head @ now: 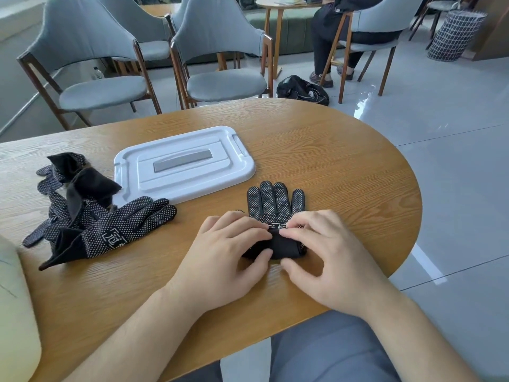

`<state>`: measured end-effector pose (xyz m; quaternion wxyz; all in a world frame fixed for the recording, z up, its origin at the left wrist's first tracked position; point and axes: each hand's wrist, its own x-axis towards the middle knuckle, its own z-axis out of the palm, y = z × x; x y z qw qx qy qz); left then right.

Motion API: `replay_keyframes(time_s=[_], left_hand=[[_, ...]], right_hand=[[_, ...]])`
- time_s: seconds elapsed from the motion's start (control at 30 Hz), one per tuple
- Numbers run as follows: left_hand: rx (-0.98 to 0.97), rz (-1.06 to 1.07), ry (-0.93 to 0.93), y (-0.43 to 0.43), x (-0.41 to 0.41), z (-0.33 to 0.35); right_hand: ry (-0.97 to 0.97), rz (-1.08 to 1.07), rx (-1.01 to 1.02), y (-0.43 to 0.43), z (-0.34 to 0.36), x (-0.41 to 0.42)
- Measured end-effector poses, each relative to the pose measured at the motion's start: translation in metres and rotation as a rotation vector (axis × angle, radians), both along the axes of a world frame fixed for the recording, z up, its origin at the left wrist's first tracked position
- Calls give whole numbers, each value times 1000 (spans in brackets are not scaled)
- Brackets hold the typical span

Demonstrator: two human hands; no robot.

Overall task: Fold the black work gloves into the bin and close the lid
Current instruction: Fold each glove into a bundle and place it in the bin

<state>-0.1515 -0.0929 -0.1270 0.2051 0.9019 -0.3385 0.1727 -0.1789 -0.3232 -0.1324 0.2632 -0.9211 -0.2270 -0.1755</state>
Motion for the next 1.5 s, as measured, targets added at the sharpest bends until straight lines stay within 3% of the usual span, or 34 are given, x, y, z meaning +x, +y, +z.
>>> replay_keyframes(time_s=[0.17,0.3,0.5,0.67,0.83,1.0,1.13,1.27,1.5], left_hand=[[69,28,86,10,4,0],[5,24,50,5,5,0],[-157,38,67,4,-1,5],[-269,99,160,-8,12,3],[-127,108,-3,-6,16,-1],[14,69,122,6,10,0],[4,66,134,8,12,0],[-89,35,121,9,6,3],[3,104,80,-6,14,7]], right_hand=[[-18,-35,-55,-2,-3,0],[-18,-19,10,-3,-3,3],[199,-43,215,1,6,-7],[112,-84,161,6,3,4],[20,-84,21,1,0,5],[70,-40,-79,-8,0,1],[94,-60,-2,-7,0,3],[323,-75,203,-8,10,-8],[363,-214,77,4,22,26]])
